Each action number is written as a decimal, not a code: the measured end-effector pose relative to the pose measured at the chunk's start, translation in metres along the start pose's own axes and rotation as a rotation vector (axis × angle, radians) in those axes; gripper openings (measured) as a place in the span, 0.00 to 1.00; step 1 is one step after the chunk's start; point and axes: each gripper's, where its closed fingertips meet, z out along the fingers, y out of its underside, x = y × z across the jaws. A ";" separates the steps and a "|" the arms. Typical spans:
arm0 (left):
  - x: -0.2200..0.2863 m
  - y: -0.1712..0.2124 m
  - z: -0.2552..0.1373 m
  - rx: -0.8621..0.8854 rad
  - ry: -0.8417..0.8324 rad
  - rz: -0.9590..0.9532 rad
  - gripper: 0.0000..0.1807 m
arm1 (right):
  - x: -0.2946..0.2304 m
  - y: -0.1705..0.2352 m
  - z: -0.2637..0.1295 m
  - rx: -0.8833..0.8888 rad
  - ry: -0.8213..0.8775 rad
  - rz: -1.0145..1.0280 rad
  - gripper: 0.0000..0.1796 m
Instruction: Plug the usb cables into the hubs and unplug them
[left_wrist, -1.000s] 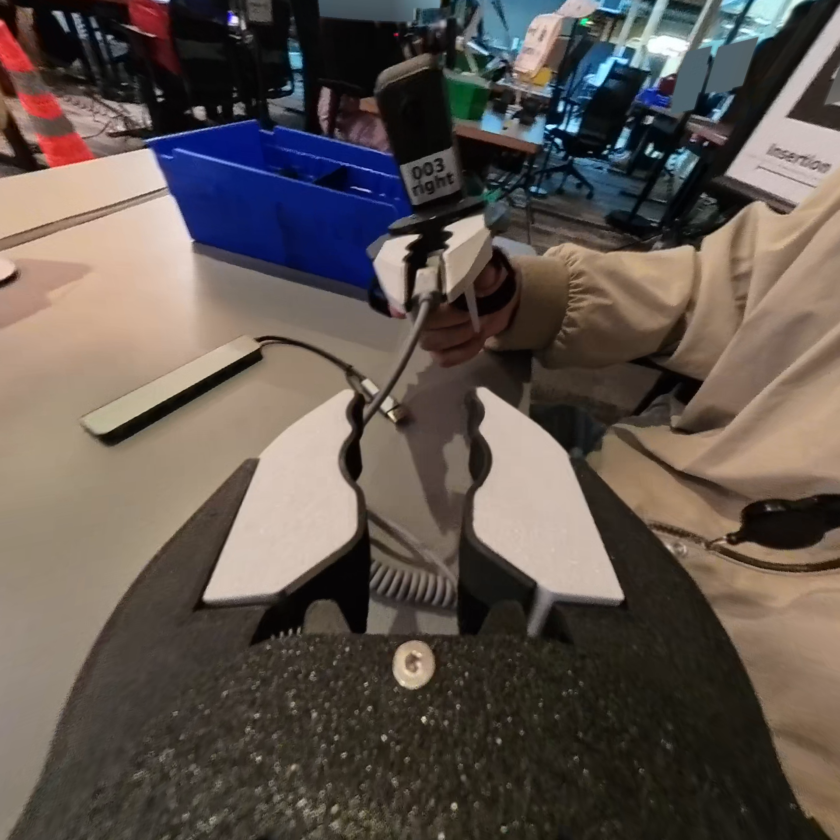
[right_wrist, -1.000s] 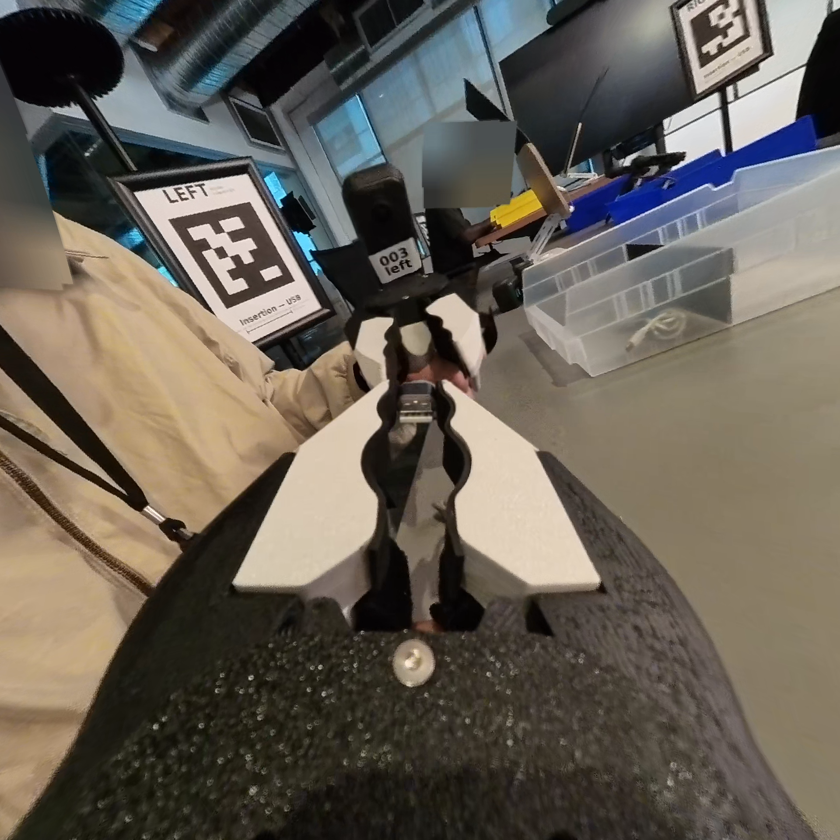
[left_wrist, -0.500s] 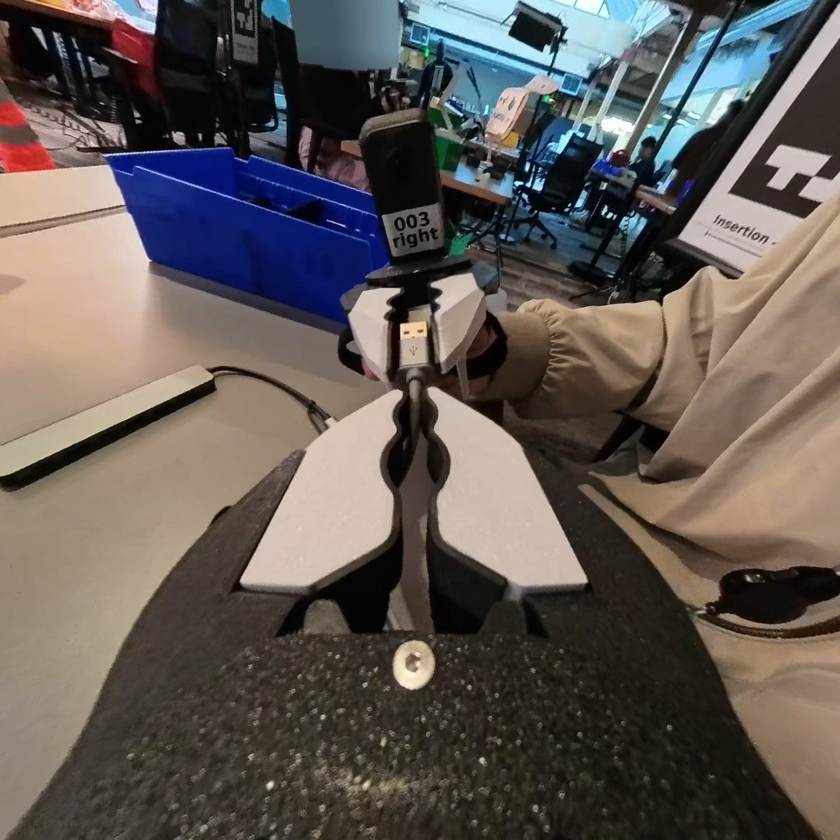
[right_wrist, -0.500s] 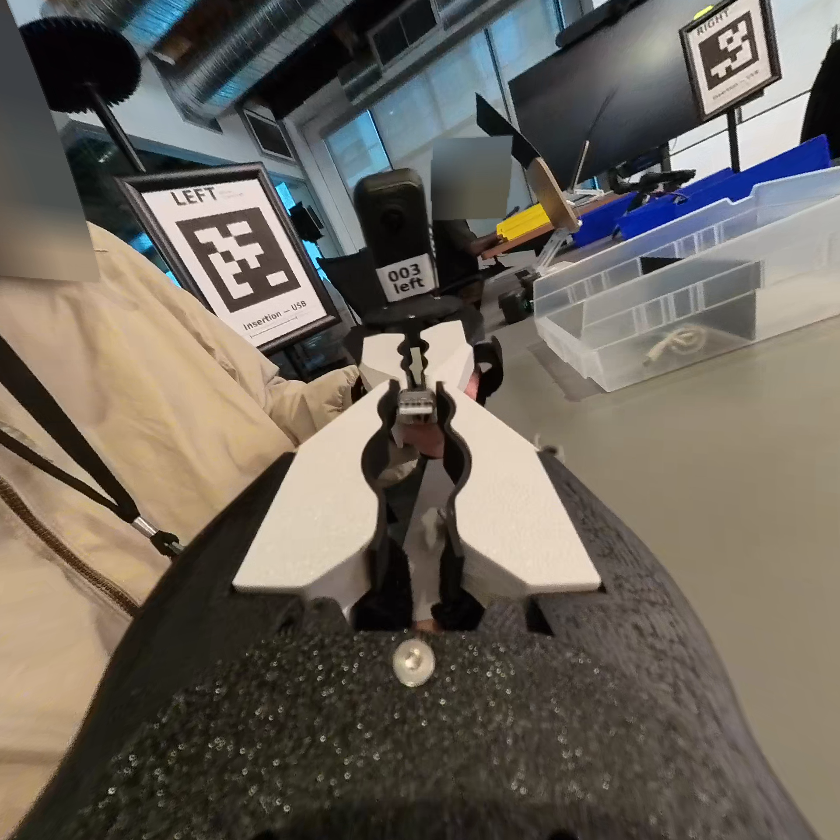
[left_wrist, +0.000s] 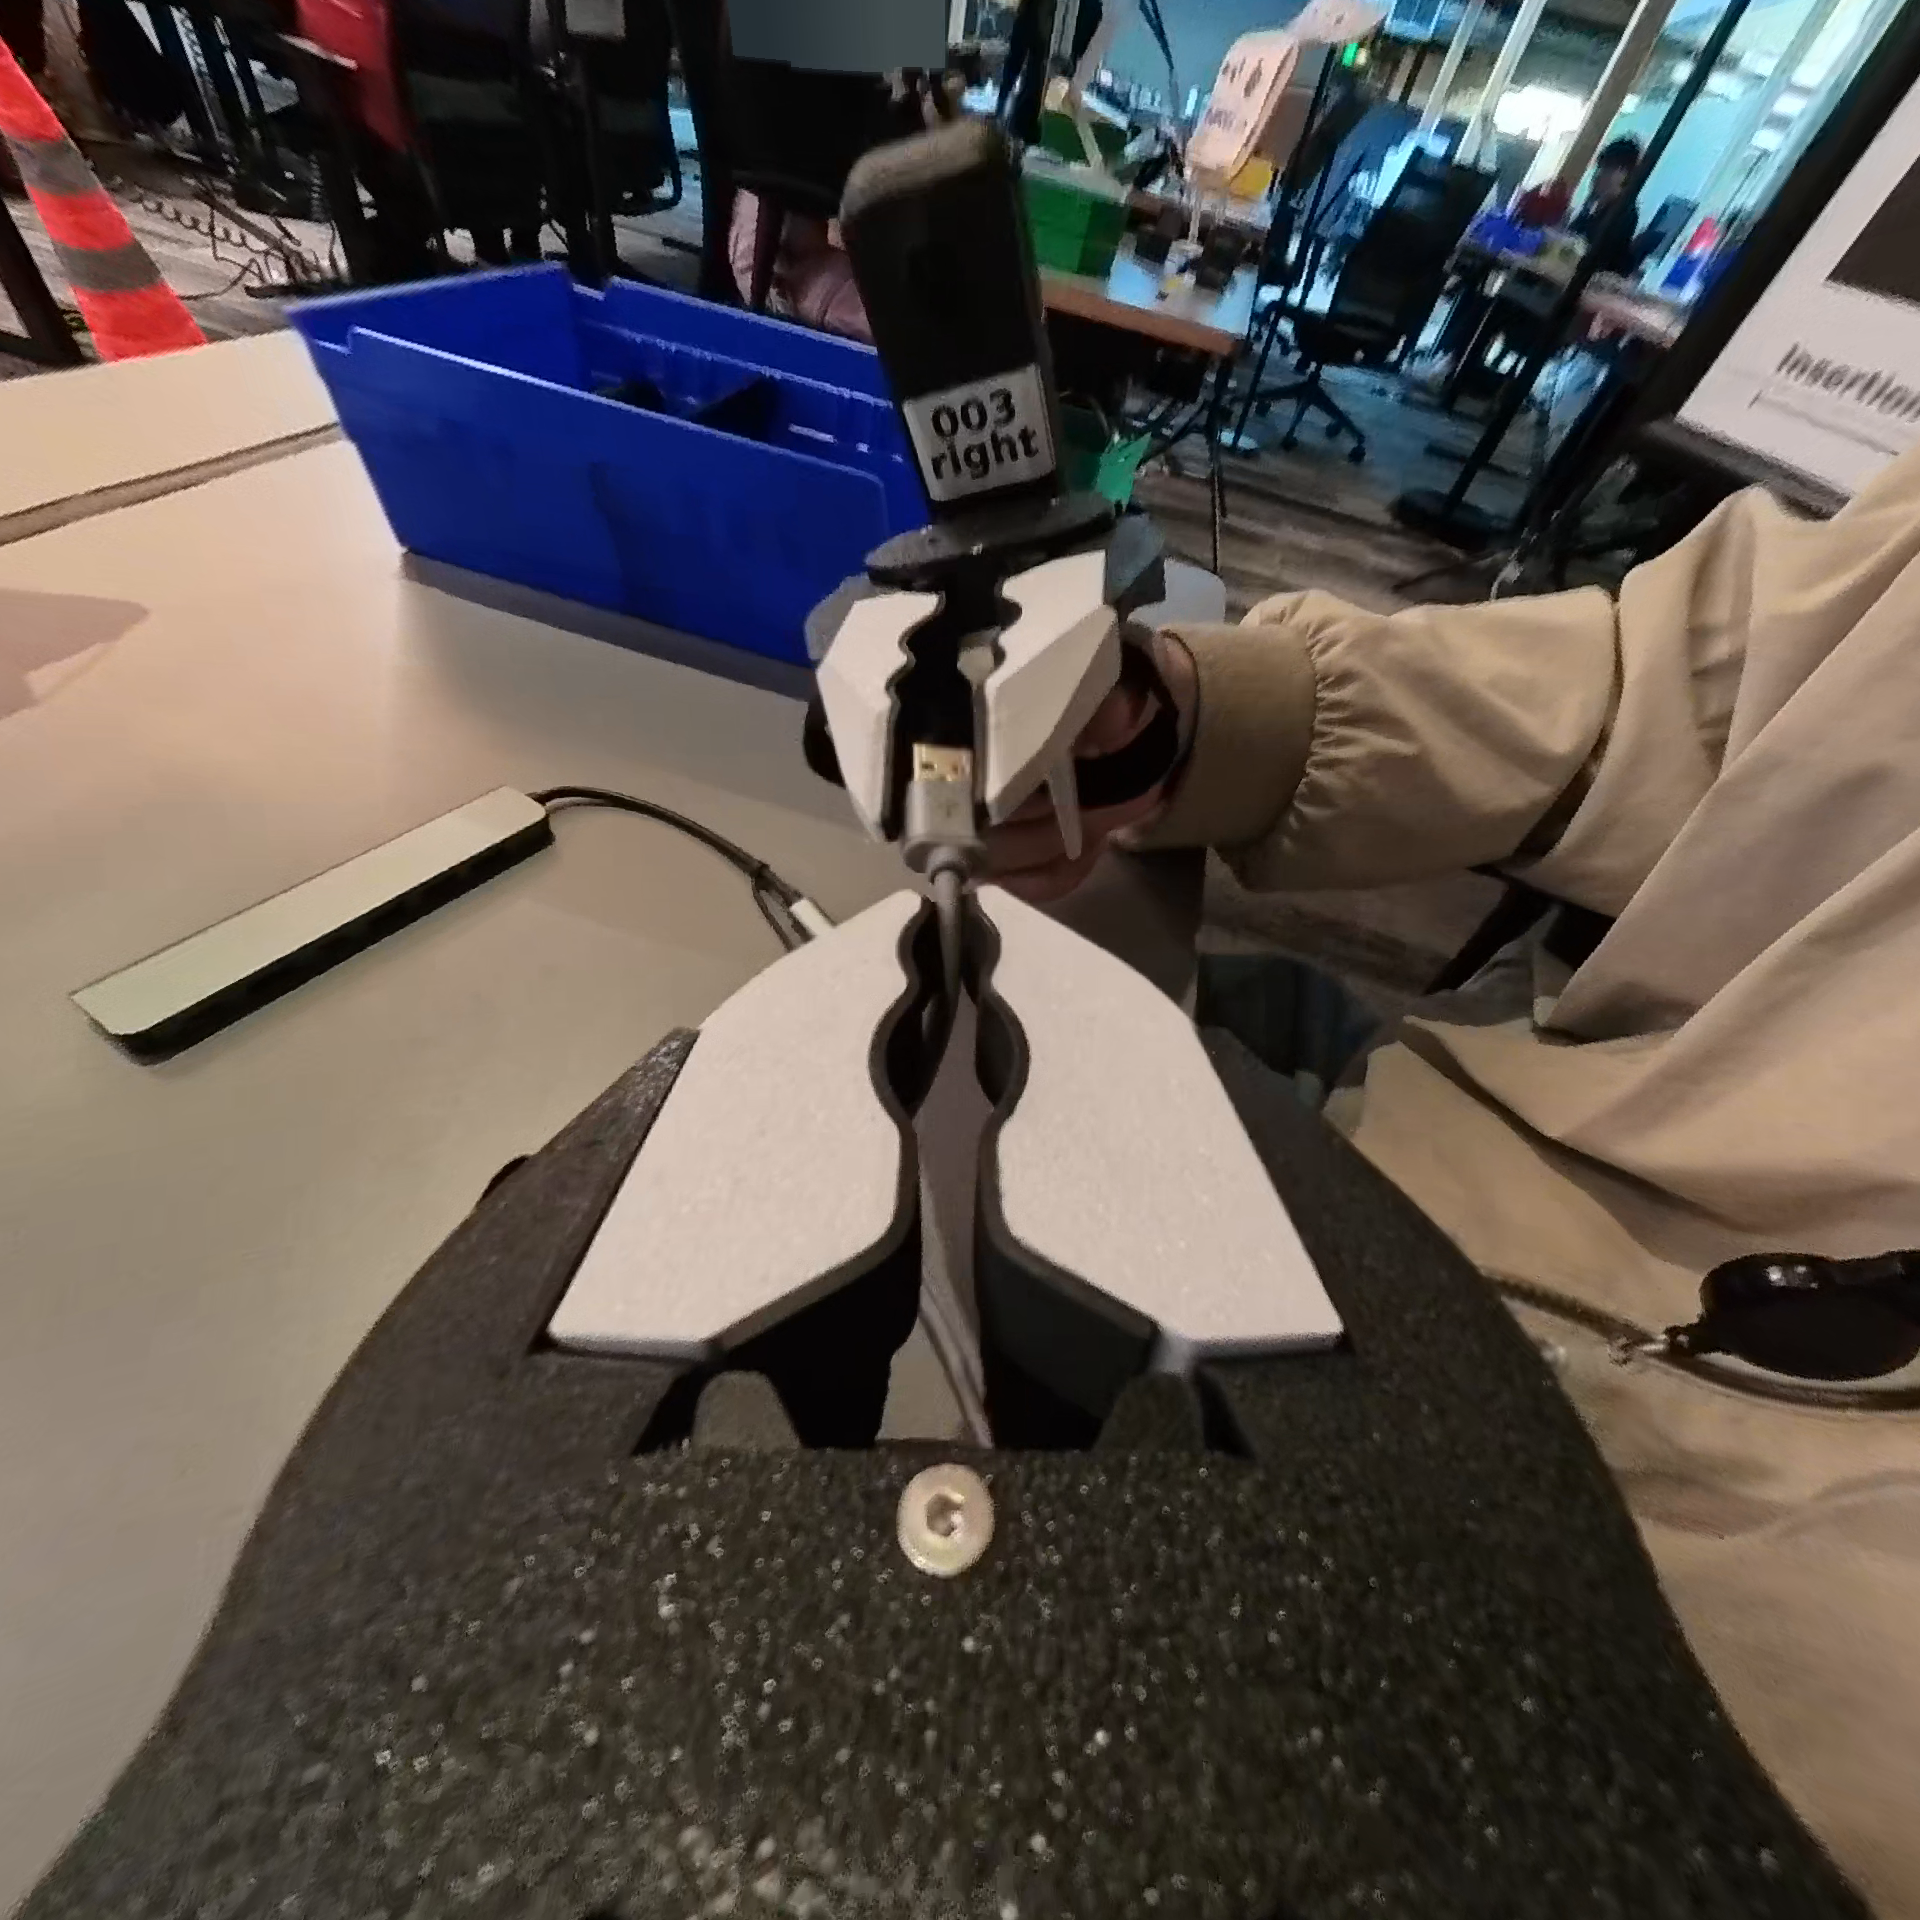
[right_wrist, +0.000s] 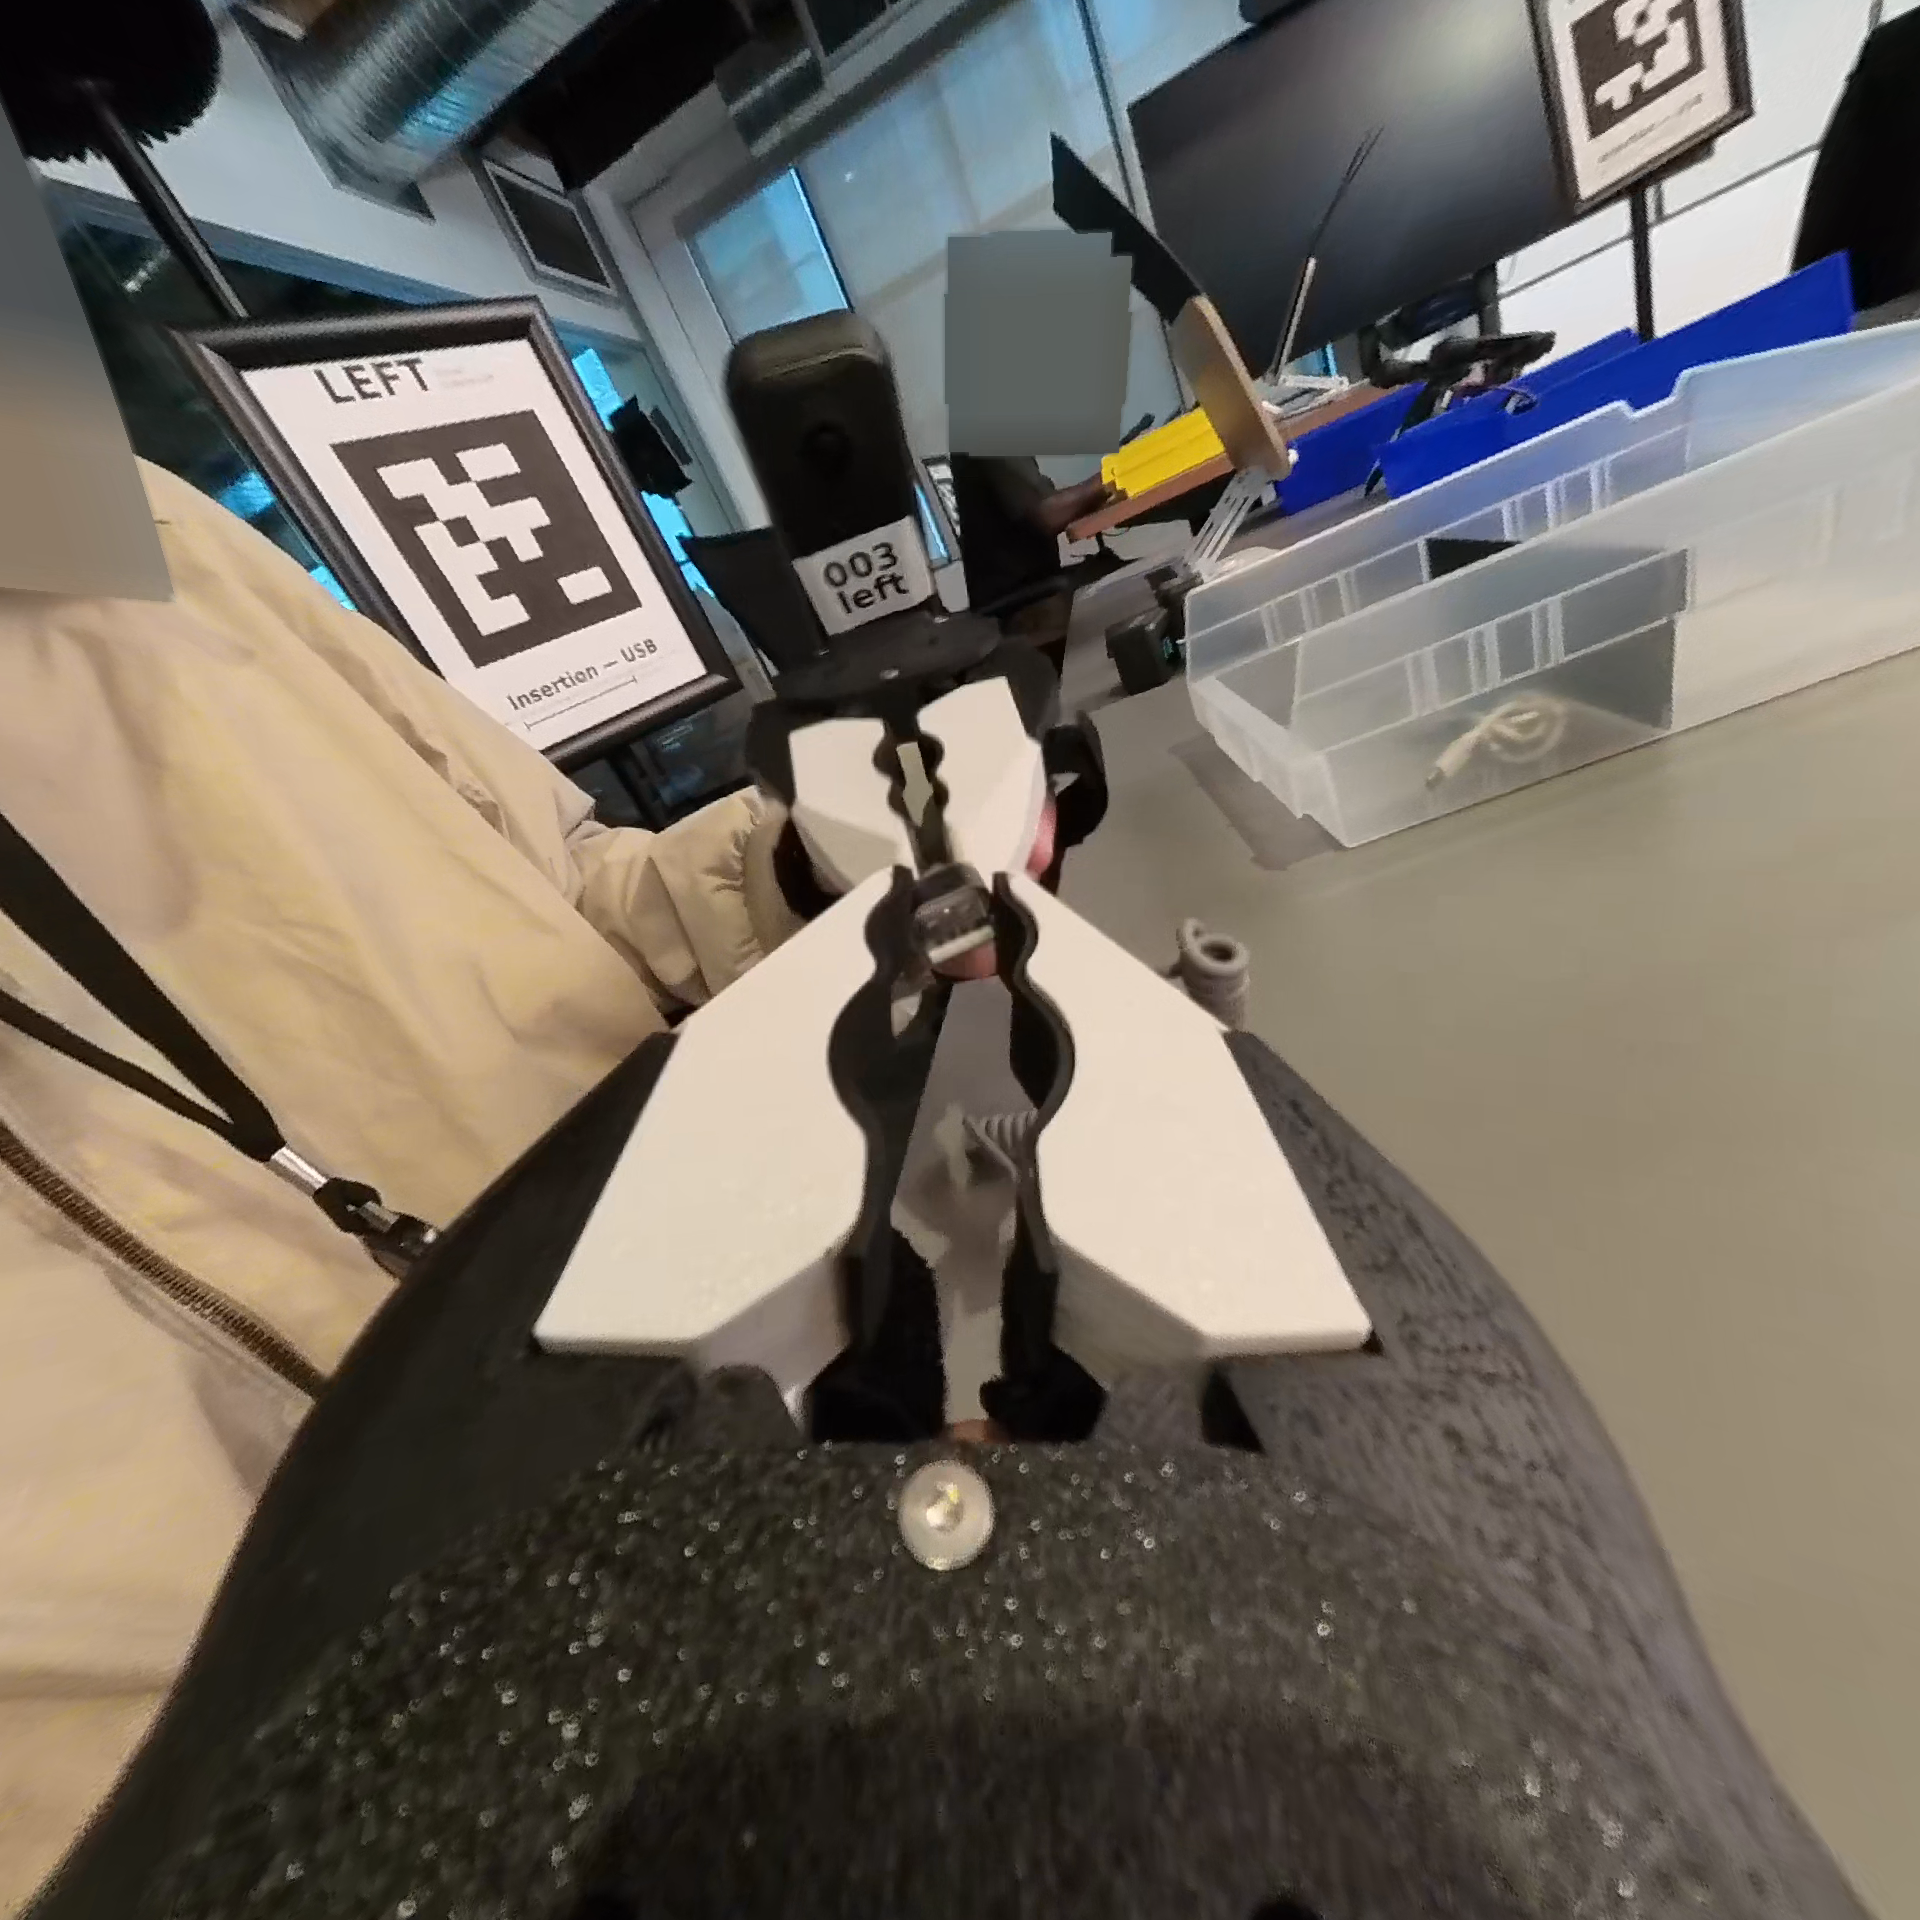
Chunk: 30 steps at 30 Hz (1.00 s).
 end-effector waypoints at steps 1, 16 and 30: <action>0.001 -0.003 -0.001 0.017 0.007 -0.014 0.02 | -0.001 0.000 0.000 0.007 -0.007 0.002 0.08; -0.002 -0.019 0.002 0.166 -0.093 0.032 0.02 | 0.000 -0.022 -0.001 0.210 -0.067 0.174 0.04; 0.024 0.009 0.004 0.021 0.267 -0.263 0.02 | -0.019 0.011 -0.006 -0.118 0.044 -0.292 0.16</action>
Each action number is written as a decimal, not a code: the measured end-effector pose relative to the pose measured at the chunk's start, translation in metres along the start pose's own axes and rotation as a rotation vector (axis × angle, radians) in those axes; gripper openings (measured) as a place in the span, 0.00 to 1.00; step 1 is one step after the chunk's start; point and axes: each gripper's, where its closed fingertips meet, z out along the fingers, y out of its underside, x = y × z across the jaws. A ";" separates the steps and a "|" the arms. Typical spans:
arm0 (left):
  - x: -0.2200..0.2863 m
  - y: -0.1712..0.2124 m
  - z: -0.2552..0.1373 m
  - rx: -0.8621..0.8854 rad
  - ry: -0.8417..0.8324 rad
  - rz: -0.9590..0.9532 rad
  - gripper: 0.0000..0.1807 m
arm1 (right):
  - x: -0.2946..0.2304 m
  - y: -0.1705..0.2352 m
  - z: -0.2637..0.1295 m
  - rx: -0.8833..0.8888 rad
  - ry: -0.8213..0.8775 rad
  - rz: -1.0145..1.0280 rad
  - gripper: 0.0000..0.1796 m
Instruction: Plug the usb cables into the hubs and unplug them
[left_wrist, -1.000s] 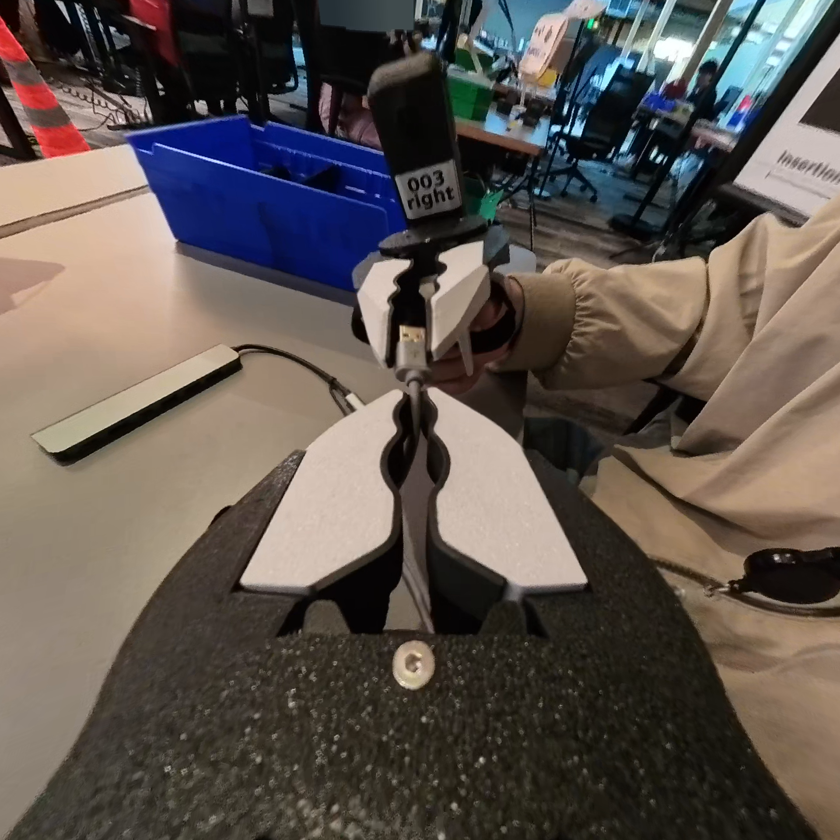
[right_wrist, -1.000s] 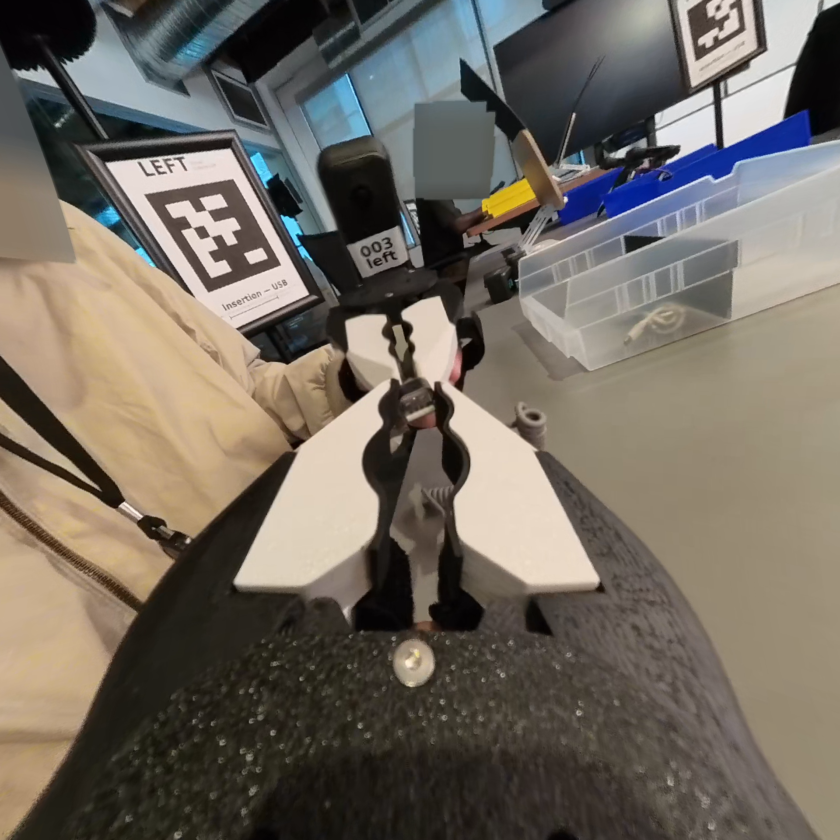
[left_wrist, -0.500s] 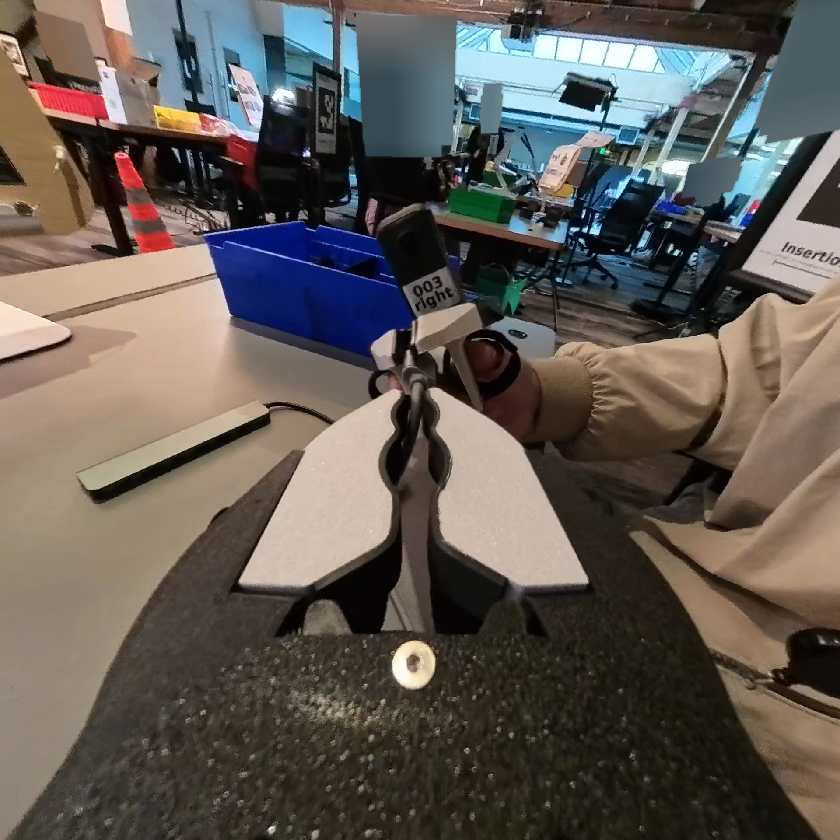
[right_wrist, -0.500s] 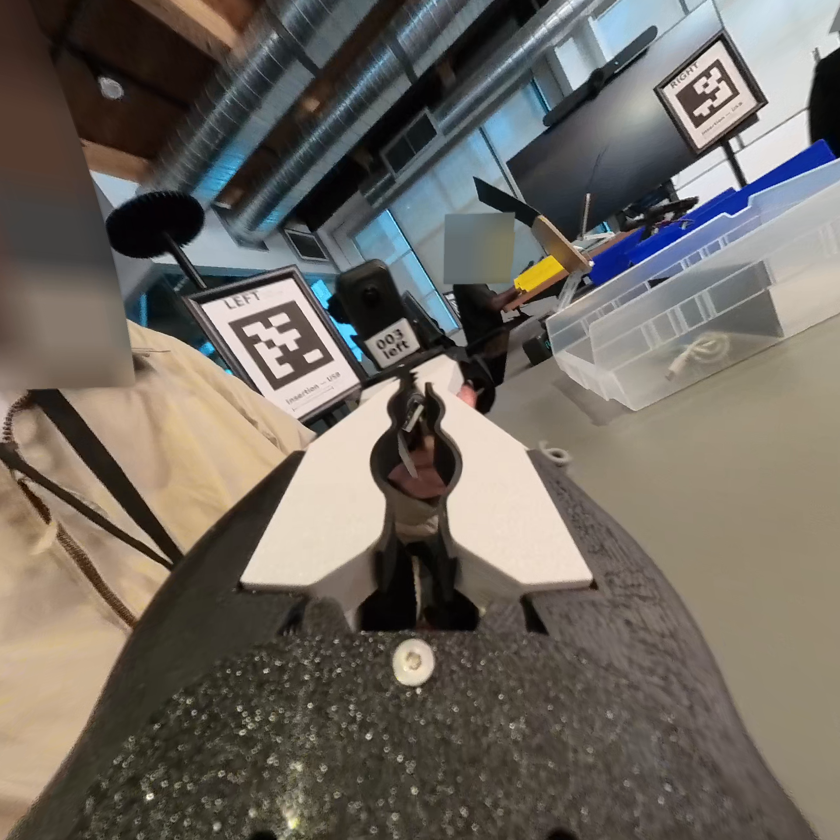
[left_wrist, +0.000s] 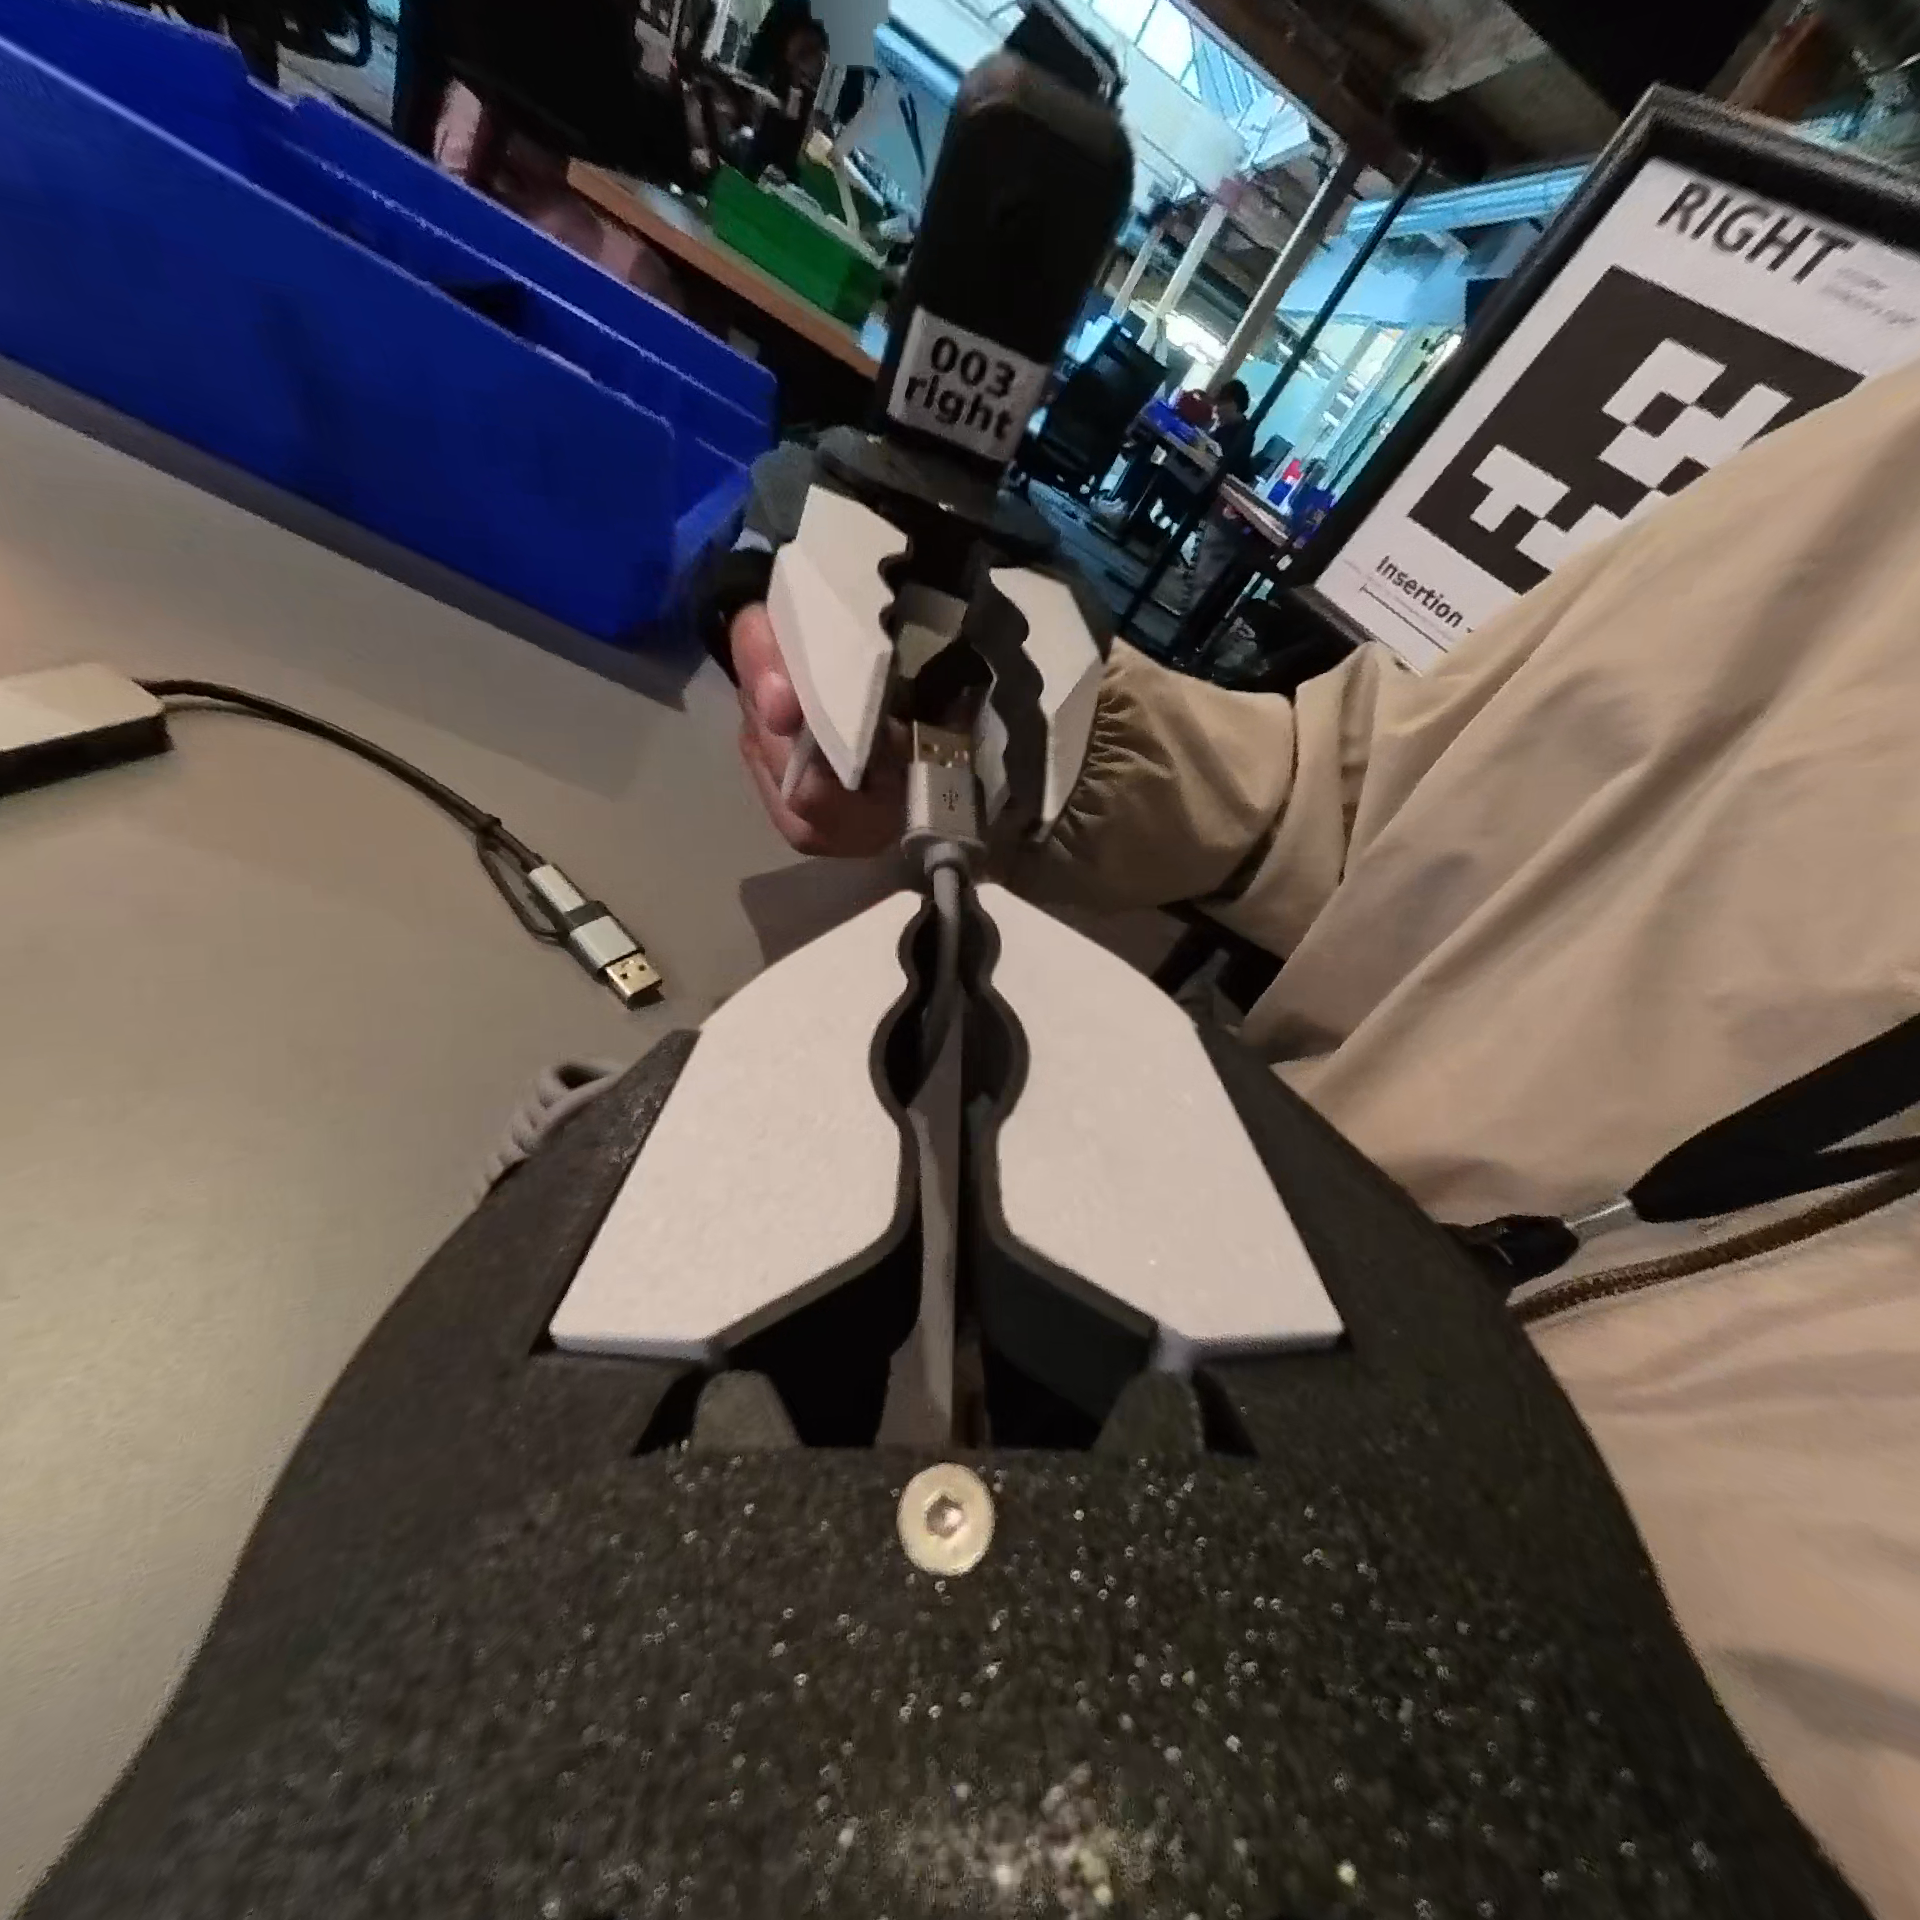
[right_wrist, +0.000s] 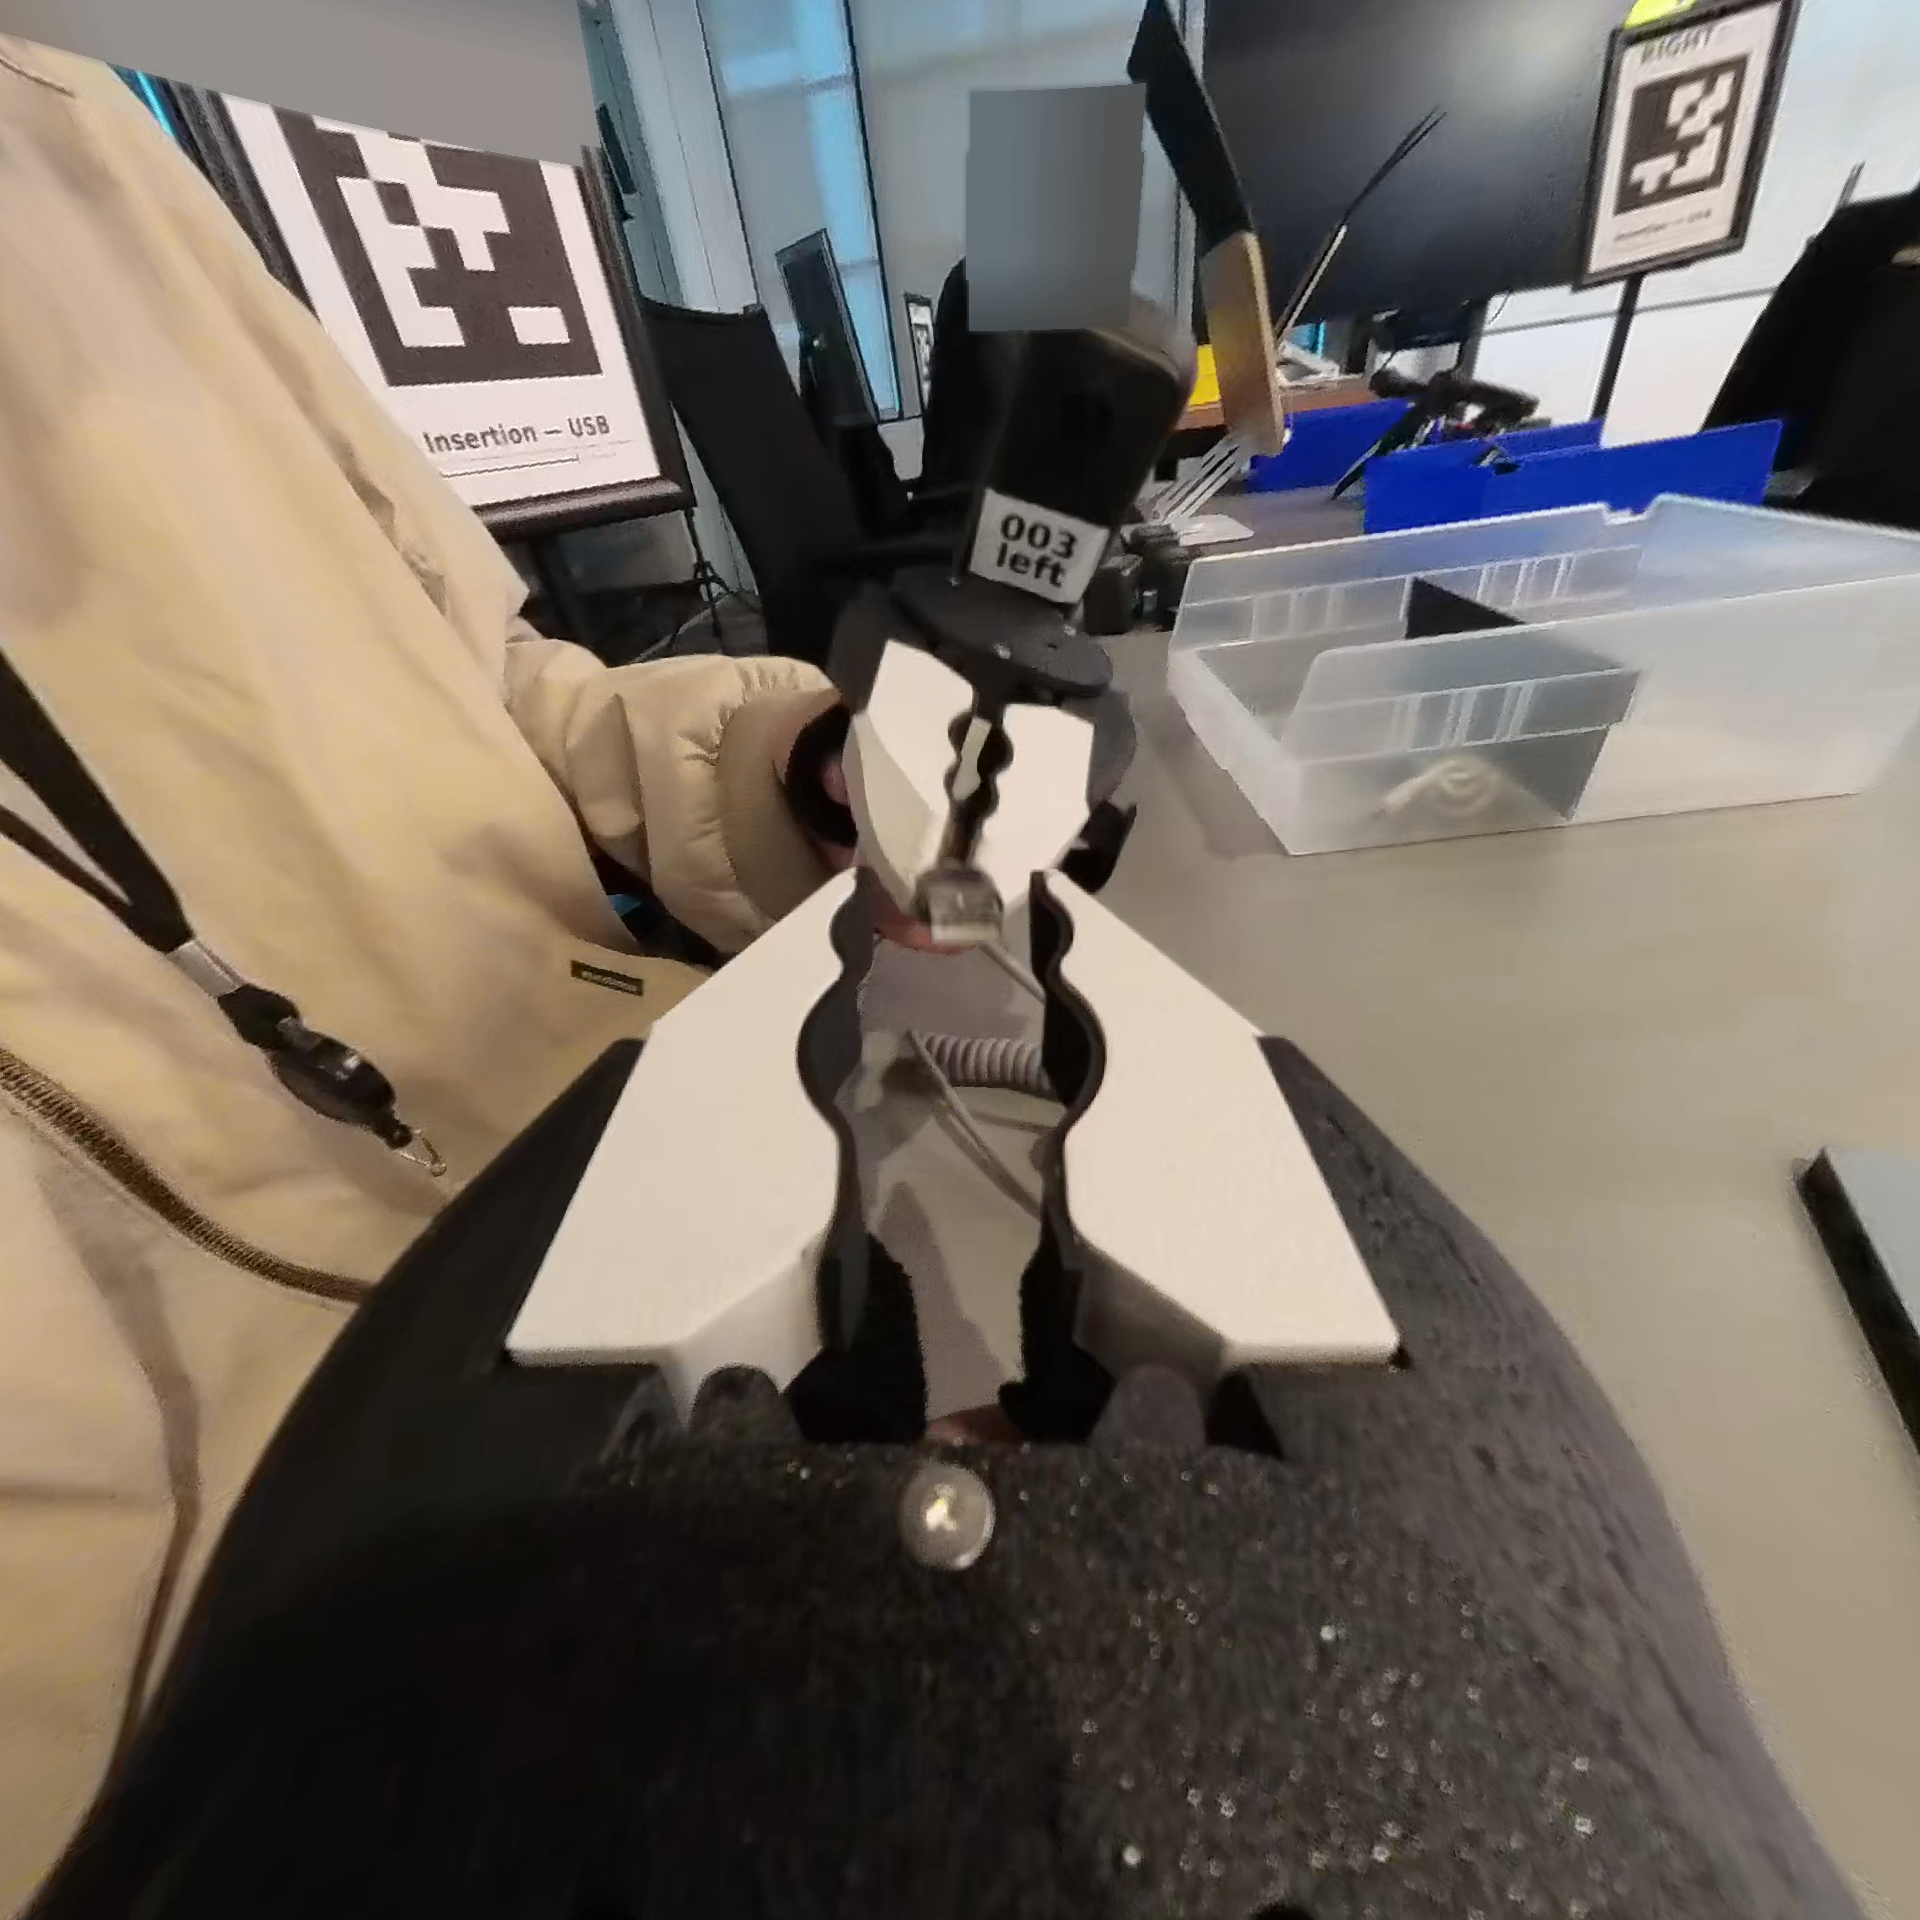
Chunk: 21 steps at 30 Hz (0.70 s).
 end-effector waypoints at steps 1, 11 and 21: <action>-0.001 0.002 0.001 -0.011 0.001 -0.002 0.02 | 0.000 0.000 0.001 -0.001 -0.005 0.001 0.16; -0.005 0.003 0.002 -0.018 -0.048 0.023 0.02 | 0.002 0.007 0.007 -0.026 -0.008 0.040 0.09; -0.008 -0.006 0.000 0.051 -0.097 0.079 0.04 | 0.002 0.000 0.009 0.003 -0.016 0.108 0.09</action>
